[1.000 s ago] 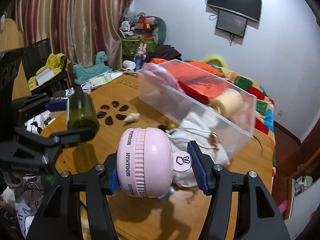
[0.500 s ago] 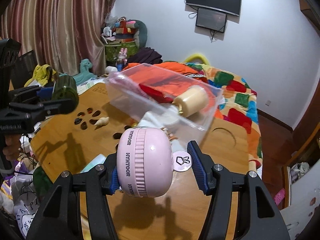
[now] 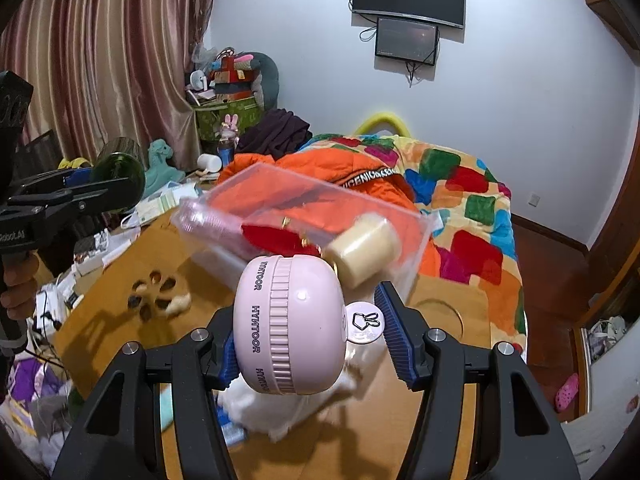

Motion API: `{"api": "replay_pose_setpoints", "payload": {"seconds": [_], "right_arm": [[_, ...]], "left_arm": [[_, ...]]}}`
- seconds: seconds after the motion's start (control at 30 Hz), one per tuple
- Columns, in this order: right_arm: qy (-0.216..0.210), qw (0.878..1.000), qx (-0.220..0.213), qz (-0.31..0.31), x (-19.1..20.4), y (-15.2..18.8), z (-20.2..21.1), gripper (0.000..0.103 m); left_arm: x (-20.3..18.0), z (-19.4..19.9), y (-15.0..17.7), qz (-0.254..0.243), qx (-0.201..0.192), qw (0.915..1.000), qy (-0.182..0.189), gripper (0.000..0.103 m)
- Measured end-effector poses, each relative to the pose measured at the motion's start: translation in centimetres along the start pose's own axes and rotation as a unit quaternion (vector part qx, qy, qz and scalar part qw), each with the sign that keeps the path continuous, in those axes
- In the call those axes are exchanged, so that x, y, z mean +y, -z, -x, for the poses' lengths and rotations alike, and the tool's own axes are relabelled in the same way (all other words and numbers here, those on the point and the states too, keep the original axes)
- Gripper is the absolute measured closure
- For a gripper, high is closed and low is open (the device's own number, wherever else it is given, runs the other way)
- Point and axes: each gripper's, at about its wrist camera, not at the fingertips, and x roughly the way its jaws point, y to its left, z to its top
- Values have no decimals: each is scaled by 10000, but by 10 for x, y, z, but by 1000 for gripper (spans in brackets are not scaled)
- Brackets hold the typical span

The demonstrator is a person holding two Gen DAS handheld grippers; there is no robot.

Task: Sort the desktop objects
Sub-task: 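Lift the bottle with left gripper while right carries the pink device over the box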

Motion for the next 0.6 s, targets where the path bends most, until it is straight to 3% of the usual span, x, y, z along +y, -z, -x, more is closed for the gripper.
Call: {"api": "replay_pose_setpoints", "payload": {"seconds": [0.3,0.6], "right_arm": [[-12,9999,154,-26,-9,-18,-36,48],[-112,9994,308,-133,-13,-33,-78,48]], "left_arm": [[14,-29,-15,130,-85,9998,116,30],[25,-81,-18,183,351,9992,91,30]]}}
